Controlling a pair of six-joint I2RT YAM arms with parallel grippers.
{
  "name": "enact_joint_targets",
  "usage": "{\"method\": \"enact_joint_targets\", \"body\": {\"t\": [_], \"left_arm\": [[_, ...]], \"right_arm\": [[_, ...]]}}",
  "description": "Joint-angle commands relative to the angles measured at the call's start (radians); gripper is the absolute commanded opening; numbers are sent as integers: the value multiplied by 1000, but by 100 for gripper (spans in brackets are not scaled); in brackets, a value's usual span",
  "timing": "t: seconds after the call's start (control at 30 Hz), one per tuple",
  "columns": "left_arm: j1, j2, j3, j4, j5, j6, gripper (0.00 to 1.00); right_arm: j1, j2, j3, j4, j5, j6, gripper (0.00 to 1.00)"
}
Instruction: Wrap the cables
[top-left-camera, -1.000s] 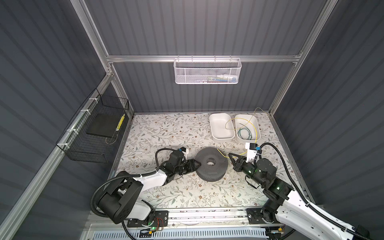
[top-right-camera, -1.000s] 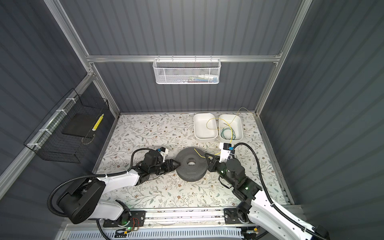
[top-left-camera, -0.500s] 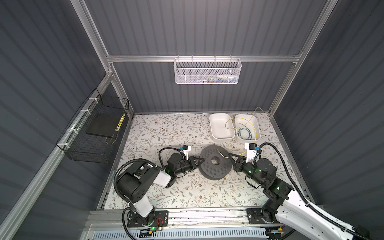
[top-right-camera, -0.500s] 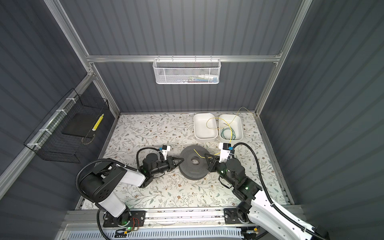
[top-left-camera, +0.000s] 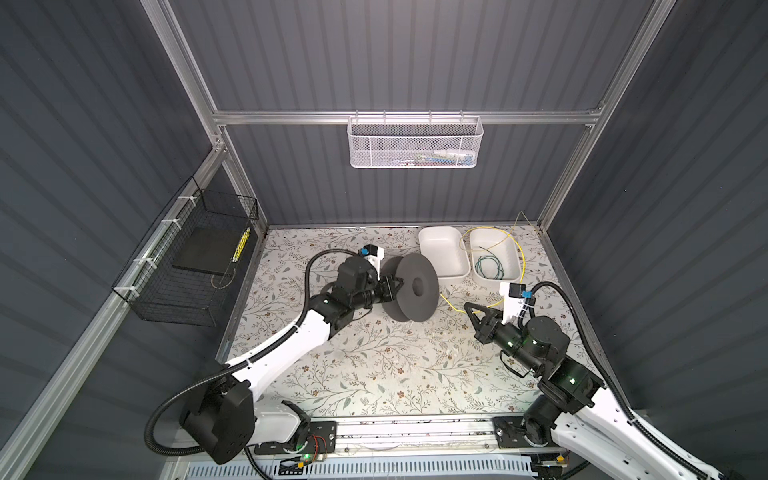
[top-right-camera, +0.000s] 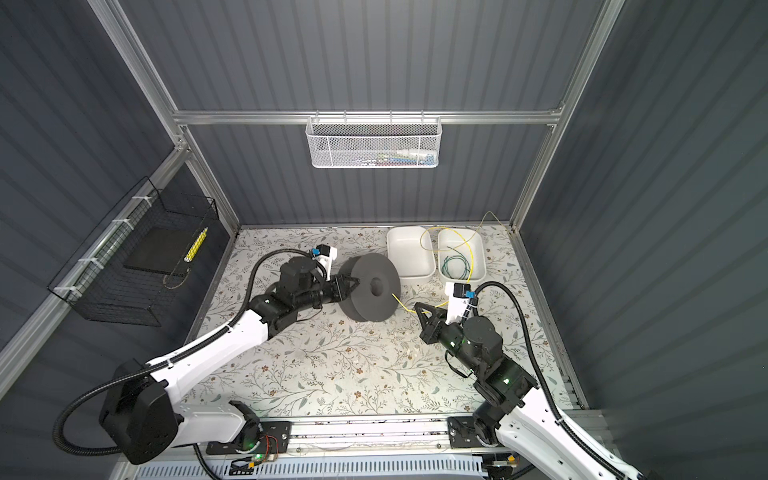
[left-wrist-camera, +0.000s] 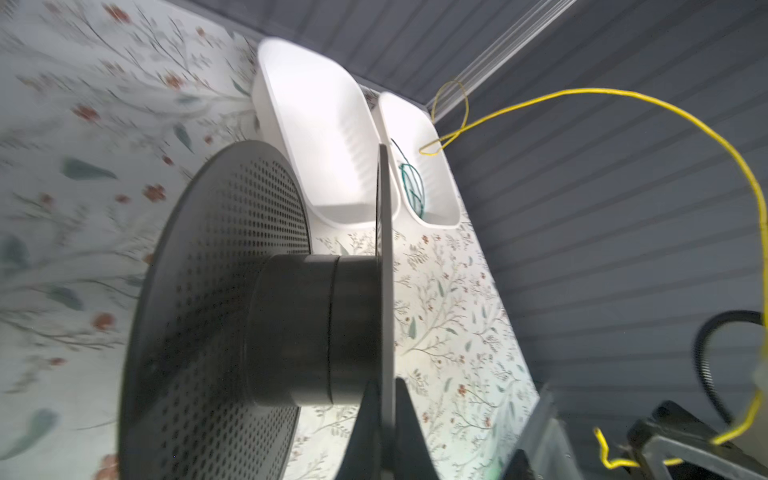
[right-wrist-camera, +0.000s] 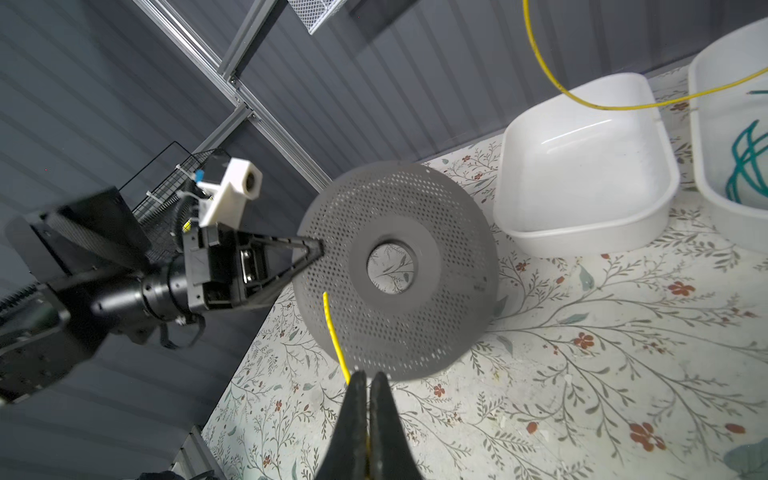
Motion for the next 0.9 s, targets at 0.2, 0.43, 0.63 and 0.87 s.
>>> {"method": "enact_joint_targets", "body": {"t": [0.2, 0.43, 0.63, 0.87], "left_arm": [[-257, 157, 258, -663, -442, 315, 0], [-333, 196, 253, -600, -449, 271, 0], [-334, 186, 241, -573, -442, 254, 4], [-334, 116, 316, -622, -417, 282, 73]], "right_arm": [[-20, -5, 41, -60, -62, -73, 0], [-23, -5, 44, -63, -93, -74, 0], [-26, -6, 57, -83, -102, -87, 0], [-25, 72, 122, -104, -181, -142, 0]]}}
